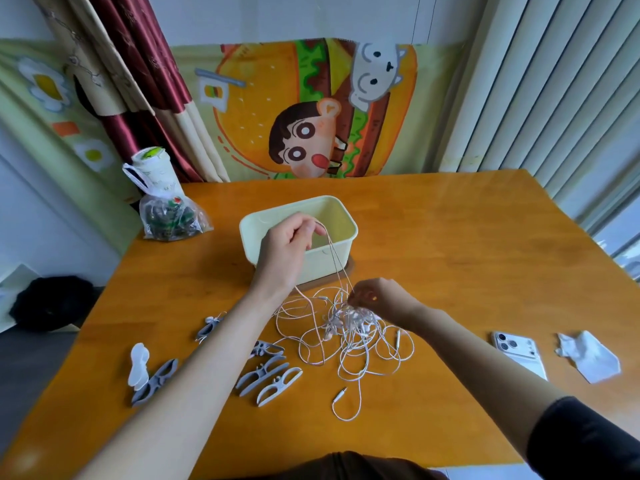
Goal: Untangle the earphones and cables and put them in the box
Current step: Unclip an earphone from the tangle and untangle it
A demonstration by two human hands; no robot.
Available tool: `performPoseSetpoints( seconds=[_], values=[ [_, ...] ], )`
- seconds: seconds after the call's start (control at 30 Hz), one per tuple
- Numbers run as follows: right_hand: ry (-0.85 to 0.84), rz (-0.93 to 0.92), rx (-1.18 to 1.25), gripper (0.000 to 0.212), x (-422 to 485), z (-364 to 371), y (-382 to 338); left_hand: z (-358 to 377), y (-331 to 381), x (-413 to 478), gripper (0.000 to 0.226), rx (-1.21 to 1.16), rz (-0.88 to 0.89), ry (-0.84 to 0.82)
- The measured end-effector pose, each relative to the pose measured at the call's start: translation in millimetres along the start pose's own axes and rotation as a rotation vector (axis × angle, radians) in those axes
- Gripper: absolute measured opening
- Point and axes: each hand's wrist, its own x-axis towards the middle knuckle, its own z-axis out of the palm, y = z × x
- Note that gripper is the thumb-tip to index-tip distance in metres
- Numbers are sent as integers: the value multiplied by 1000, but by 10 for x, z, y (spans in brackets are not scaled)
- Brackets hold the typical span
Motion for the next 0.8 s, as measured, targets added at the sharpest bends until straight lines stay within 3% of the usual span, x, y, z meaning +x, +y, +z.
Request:
performPoseSetpoints(
  seconds=[0.17, 0.27, 0.37, 0.47, 0.67, 0.73, 0.8],
  values=[
    [-41, 137, -142, 23, -21, -17, 112, -20, 20, -11, 31, -78, 32, 49],
    [27, 44, -147, 32, 11, -44, 1, -22, 0, 0, 31, -81, -11, 43],
    [77, -124, 75, 35, 14, -50, -248, -5, -12, 5, 28, -21, -67, -23],
    [-53, -161, 240, 15, 4, 26, -408, 1, -9, 15, 29, -44, -71, -6],
    [-180, -5, 74, 25, 30, 10, -198, -155, -25, 93, 32, -76, -26, 102],
    [4, -51, 11, 29, 78, -231, -267, -158, -71, 64, 32, -43, -30, 104],
    [426, -113, 161, 34, 93, -504, -411, -136, -139, 36, 31, 5, -64, 99]
  ],
)
